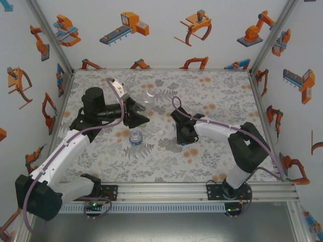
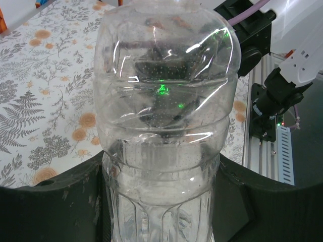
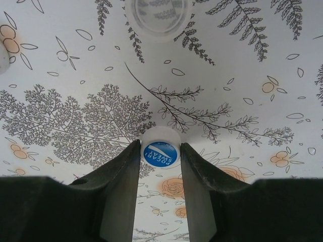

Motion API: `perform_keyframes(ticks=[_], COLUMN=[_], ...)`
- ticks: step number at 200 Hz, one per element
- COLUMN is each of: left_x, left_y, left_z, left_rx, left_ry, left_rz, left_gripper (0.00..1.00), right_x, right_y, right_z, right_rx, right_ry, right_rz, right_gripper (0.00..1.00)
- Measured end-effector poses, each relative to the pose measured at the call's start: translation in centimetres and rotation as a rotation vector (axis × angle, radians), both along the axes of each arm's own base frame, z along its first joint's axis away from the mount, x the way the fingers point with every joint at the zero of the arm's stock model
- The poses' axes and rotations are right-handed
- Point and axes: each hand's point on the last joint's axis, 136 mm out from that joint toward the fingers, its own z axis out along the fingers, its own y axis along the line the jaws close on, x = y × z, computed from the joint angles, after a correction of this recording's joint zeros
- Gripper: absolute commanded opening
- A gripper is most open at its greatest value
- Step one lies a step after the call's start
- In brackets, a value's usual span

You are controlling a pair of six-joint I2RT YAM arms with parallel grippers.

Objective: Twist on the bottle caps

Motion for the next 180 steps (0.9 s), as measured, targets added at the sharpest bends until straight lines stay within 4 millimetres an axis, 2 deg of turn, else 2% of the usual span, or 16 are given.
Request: perform_keyframes(ticks=[144, 180], left_x=[0.03, 0.03], left_y=[-0.06, -0.06], left_z=[-0.19, -0.21], left_rx=[0.003, 0.003], left_ry=[0.008, 0.009], left_rz=[-0.004, -0.004], left_gripper=[0.0, 0.0], right_x=[-0.03, -0.03], right_y=[0.25, 0.24], right_z=[-0.47, -0.48], right_rx=[-0.014, -0.015], right_ry=[0.01, 0.01], right_rz=[0.007, 0.01], right_gripper=[0.38, 0.31])
